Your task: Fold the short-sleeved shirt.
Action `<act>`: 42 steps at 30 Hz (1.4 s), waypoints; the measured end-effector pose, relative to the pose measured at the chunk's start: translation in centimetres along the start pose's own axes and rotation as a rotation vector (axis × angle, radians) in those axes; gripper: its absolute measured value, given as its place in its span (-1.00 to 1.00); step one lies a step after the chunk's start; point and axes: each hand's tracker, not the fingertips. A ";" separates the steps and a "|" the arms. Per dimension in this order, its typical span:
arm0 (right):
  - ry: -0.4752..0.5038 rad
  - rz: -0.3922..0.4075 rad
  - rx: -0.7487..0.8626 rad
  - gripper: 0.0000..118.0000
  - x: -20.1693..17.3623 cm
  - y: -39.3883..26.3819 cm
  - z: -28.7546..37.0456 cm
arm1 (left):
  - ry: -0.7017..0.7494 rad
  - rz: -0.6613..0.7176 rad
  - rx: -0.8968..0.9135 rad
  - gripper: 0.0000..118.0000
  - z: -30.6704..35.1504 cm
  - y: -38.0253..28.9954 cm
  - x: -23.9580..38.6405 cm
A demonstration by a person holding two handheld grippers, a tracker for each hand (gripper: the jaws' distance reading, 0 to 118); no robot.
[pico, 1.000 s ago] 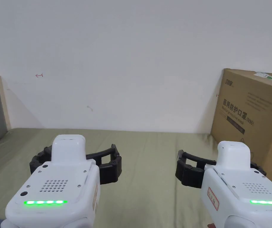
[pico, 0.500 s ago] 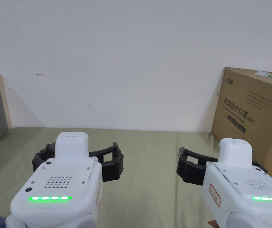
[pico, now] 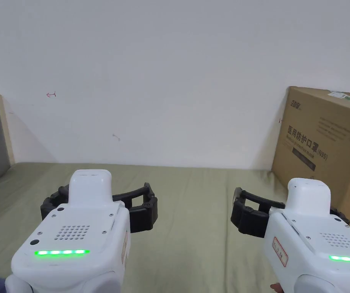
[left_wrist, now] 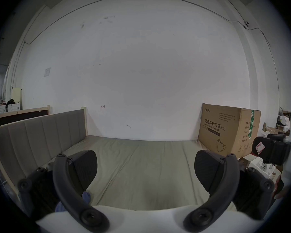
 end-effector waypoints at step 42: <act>0.084 -0.071 0.015 -0.30 0.7 0.0 1.3 | -0.011 -0.070 -0.105 -0.45 0.0 0.4 1.4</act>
